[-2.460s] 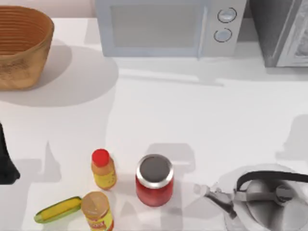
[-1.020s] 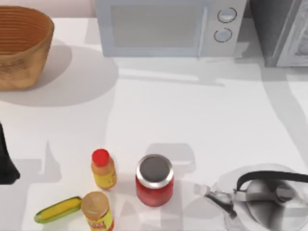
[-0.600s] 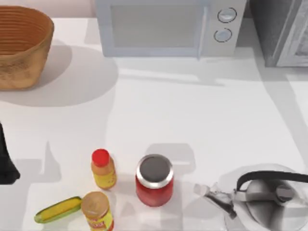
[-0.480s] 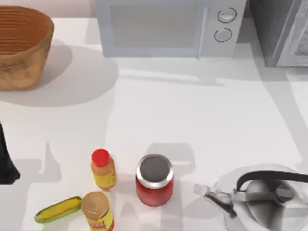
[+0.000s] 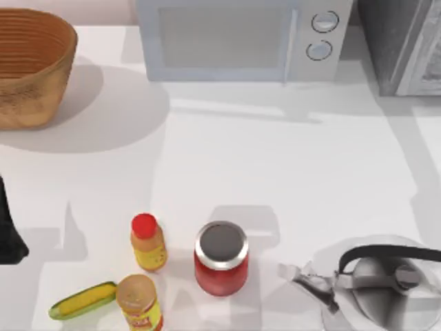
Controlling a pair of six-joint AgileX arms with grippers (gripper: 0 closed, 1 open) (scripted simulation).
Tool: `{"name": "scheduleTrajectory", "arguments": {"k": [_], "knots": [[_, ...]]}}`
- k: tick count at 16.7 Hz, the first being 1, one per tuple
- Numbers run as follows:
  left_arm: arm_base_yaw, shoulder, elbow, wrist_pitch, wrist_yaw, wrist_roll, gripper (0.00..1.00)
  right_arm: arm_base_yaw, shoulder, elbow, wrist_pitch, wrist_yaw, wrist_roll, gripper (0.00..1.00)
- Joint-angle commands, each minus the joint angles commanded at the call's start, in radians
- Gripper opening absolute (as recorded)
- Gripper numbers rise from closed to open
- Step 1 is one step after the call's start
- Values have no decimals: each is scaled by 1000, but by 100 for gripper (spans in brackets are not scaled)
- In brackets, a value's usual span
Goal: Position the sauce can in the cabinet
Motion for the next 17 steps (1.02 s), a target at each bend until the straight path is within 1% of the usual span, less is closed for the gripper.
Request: {"name": "scheduleTrajectory", "arguments": {"k": [3,16,17], "knots": [[0,0,0,0,0,0,100,0,0,0,0,0,0,0],[0,0,0,0,0,0,100,0,0,0,0,0,0,98],[0,0,0,0,0,0,100,0,0,0,0,0,0,100]]}}
